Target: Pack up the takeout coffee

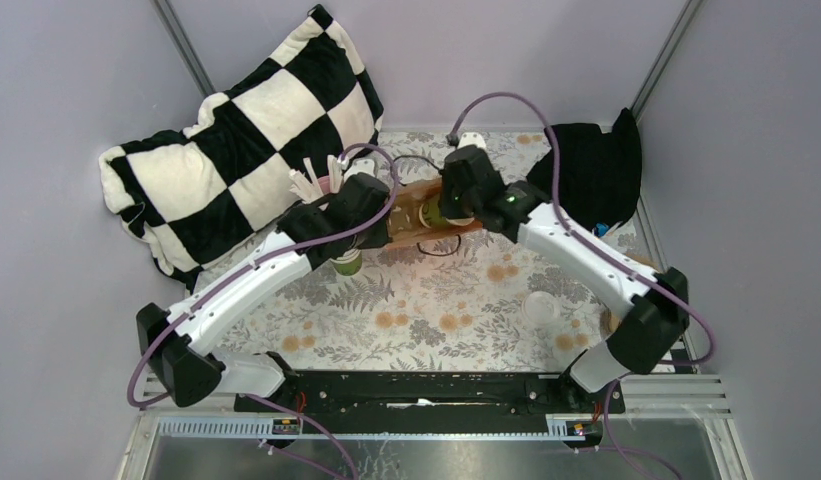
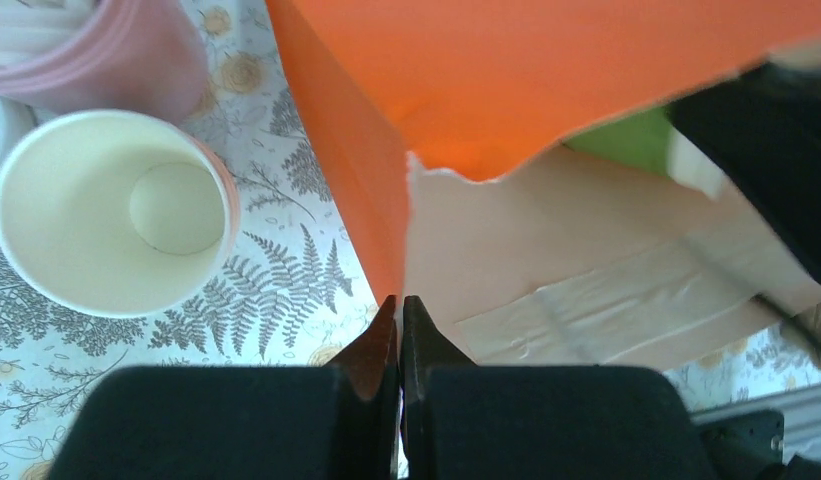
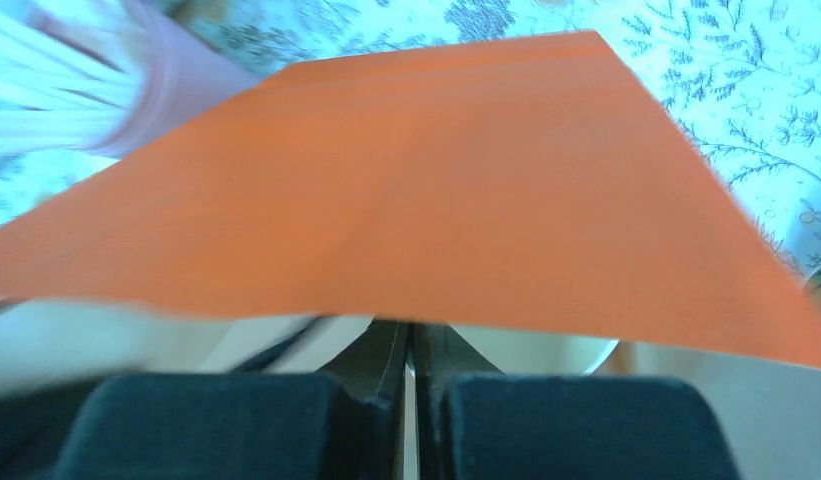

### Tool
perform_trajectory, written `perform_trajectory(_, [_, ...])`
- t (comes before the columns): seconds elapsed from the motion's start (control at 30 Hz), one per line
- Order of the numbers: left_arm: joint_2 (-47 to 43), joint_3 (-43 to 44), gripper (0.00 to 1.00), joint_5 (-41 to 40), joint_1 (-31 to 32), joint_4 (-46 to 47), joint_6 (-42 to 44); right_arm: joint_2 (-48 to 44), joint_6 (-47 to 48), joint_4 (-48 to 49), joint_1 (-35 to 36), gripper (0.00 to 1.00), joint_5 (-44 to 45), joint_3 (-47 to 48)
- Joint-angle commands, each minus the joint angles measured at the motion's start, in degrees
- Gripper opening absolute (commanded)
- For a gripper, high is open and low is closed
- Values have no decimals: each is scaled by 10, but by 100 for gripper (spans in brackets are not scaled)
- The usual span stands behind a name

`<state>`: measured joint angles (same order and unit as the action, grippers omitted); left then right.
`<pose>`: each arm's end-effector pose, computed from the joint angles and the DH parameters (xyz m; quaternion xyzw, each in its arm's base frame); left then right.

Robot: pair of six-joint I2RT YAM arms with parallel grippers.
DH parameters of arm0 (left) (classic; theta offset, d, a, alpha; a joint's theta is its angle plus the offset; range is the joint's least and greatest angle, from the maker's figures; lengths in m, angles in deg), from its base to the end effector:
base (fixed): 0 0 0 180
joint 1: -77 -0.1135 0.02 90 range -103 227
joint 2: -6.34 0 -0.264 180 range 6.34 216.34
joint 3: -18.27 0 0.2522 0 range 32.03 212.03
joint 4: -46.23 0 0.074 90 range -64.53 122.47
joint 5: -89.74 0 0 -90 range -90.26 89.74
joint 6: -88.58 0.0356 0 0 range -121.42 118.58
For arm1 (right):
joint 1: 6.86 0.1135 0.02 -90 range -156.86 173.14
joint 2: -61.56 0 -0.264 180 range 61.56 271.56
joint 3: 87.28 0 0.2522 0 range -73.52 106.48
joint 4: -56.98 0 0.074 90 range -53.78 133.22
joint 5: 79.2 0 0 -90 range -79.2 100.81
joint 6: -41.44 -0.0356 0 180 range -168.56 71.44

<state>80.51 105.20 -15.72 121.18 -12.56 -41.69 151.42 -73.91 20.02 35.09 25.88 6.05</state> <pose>0.1996 -0.1808 0.3452 -0.0190 0.9200 -0.1569 0.3585 0.2750 0.2348 0.3330 -0.0646 0.8731 0.1638 0.4547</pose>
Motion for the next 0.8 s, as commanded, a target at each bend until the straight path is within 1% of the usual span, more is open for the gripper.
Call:
perform_trajectory(0.0, [28,71,0,-75,-4,-42,-29,-61,3,-176,5,0,-65,118])
perform_trajectory(0.1, [43,96,0,-84,-3,-58,-37,-70,5,-237,6,0,-88,171])
perform_trajectory(0.2, [64,136,0,-81,-5,-93,-48,-81,5,-288,5,0,-90,226])
perform_trajectory(0.27, [82,170,0,-75,-8,-121,-58,-84,17,-334,5,0,-82,283])
perform_trajectory(0.37, [110,213,0,-48,-23,-157,-78,-100,56,-421,5,0,-10,379])
perform_trajectory(0.43, [124,233,0,2,-48,-166,-89,-113,85,-487,5,0,76,424])
perform_trajectory(0.47, [129,239,0,31,-62,-167,-95,-121,98,-514,5,0,115,430])
perform_trajectory(0.5, [135,242,0,61,-76,-166,-100,-130,112,-535,5,0,145,418])
perform_trajectory(0.57, [149,250,0,114,-104,-162,-102,-146,129,-571,5,0,171,357])
perform_trajectory(0.63, [164,257,0,159,-132,-164,-107,-152,101,-604,5,0,174,296])
perform_trajectory(0.67, [171,263,0,181,-142,-162,-105,-159,82,-602,5,0,160,251])
perform_trajectory(0.77, [189,286,0,186,-169,-176,-98,-192,52,-533,5,0,96,123])
